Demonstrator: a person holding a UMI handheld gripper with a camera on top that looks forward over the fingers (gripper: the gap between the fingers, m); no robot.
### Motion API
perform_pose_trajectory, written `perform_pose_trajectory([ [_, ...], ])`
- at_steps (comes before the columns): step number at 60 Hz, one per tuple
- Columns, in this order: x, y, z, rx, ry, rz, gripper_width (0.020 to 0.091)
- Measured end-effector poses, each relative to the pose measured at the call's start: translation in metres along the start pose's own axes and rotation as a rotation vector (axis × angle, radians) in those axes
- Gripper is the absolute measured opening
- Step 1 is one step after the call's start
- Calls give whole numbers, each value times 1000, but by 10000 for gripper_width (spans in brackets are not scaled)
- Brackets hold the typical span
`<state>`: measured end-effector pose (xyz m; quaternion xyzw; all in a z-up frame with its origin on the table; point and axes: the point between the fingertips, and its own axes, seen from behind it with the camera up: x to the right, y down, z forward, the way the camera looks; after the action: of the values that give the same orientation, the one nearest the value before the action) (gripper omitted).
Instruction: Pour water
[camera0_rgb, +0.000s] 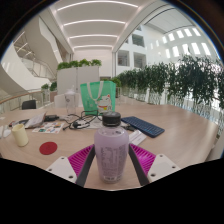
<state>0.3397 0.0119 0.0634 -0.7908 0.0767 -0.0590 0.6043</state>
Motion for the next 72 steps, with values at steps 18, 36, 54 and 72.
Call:
perform_pose_trajectory([
  [18, -7, 1, 33, 32, 20, 36, 517],
  [36, -73, -101, 18, 22, 21, -85, 405],
  [54, -291, -178, 36, 166, 64, -1277, 400],
  [72, -362, -119, 58, 35, 25, -2323, 403],
])
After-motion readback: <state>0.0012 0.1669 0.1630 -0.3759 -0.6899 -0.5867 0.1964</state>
